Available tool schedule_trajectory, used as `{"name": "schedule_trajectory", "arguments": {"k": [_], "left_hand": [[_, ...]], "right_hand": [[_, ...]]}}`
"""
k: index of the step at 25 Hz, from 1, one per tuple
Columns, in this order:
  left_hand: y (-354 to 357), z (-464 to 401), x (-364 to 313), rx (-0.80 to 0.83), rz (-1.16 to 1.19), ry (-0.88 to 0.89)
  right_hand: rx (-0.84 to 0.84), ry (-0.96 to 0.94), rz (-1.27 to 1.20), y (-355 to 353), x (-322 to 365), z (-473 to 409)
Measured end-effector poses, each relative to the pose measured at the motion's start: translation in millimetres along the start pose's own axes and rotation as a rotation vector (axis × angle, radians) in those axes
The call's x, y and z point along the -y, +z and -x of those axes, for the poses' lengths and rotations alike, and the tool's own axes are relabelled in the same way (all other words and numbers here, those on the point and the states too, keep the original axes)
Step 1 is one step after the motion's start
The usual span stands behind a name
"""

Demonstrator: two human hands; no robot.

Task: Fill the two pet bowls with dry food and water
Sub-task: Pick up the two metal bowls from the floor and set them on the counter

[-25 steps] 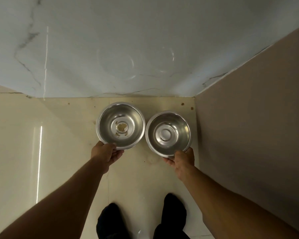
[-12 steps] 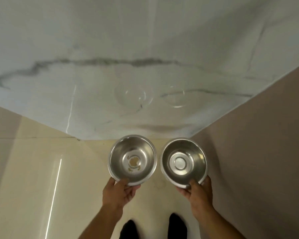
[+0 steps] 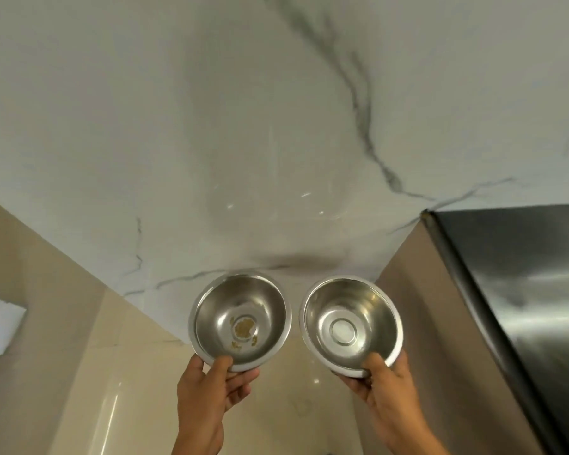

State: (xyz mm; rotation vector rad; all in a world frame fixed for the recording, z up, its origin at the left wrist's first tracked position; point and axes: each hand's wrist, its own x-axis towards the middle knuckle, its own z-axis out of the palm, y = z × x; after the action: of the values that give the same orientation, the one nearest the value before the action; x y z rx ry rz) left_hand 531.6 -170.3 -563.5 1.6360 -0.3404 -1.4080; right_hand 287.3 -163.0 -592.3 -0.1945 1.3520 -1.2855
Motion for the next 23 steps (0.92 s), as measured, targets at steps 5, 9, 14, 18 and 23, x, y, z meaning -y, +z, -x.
{"name": "schedule_trajectory", "arguments": {"k": [5, 9, 14, 18, 23], "left_hand": [[1, 90, -75, 0.089, -0.015, 0.083], [19, 148, -114, 0.163, -0.033, 0.219], [51, 201, -127, 0.189, -0.05, 0.316], [87, 246, -95, 0.175, -0.049, 0.336], [133, 301, -35, 0.147, -0.011, 0.299]], "right_hand": [[0.096, -0.05, -0.054, 15, 92, 91], [0.174, -0.124, -0.079, 11, 147, 140], [0.232, -0.161, -0.12, -24, 192, 168], [0.239, -0.194, -0.09, -80, 224, 171], [0.242, -0.166, -0.078, -163, 255, 174]]}}
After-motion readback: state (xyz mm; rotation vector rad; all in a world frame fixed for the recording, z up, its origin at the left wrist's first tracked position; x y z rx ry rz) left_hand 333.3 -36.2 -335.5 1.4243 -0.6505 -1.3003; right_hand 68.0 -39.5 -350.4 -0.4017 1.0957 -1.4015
